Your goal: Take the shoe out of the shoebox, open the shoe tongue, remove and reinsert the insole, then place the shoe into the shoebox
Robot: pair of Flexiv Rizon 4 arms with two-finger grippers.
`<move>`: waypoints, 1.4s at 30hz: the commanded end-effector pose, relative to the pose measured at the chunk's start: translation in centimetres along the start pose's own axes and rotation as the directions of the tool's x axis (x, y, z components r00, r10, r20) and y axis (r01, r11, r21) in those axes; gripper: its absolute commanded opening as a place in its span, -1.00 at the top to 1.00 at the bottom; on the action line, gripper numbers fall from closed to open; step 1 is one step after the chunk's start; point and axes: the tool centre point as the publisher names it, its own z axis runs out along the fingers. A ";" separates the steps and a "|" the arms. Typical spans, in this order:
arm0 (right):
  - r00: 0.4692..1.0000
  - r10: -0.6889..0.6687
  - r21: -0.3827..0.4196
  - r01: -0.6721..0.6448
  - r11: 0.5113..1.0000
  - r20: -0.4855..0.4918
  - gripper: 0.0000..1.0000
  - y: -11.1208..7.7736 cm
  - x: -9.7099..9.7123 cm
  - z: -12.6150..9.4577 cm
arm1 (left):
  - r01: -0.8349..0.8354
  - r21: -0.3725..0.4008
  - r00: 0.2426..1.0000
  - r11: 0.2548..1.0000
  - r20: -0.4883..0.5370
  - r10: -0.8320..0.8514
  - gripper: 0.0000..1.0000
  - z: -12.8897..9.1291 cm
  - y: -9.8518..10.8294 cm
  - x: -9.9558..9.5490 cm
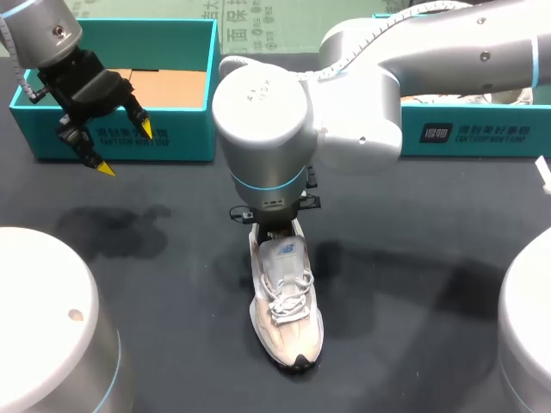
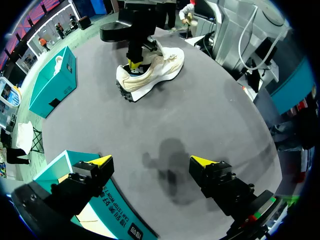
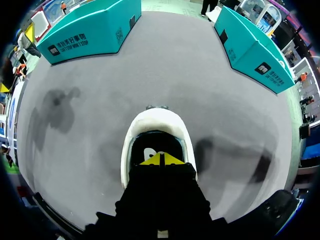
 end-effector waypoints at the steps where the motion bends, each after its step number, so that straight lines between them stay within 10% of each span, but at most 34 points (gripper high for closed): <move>1: 0.990 0.136 -0.036 -0.135 0.990 0.023 1.00 -0.6 1.0 1.9 | 0.000 -0.004 1.000 1.000 0.000 0.000 -1.00 0.0 0.0 0.1; 12: 0.993 0.113 -0.096 -0.110 0.989 0.027 1.00 -0.7 1.4 -0.3 | 0.000 -0.004 1.000 1.000 0.000 0.000 -1.00 0.0 0.0 0.1; 26: 0.979 0.152 0.026 -0.150 0.988 -0.138 1.00 -0.5 1.0 6.0 | 0.000 -0.004 1.000 1.000 0.000 0.000 -1.00 0.0 0.0 0.1; 35: 0.984 0.178 -0.095 -0.180 0.979 -0.030 1.00 -1.1 0.8 0.9 | 0.000 -0.004 1.000 1.000 0.000 0.000 -1.00 0.0 0.0 0.1; 42: 0.993 0.121 -0.044 -0.121 0.992 0.003 1.00 0.4 1.2 2.9 | 0.000 -0.004 1.000 1.000 0.000 0.000 -1.00 0.0 0.0 0.1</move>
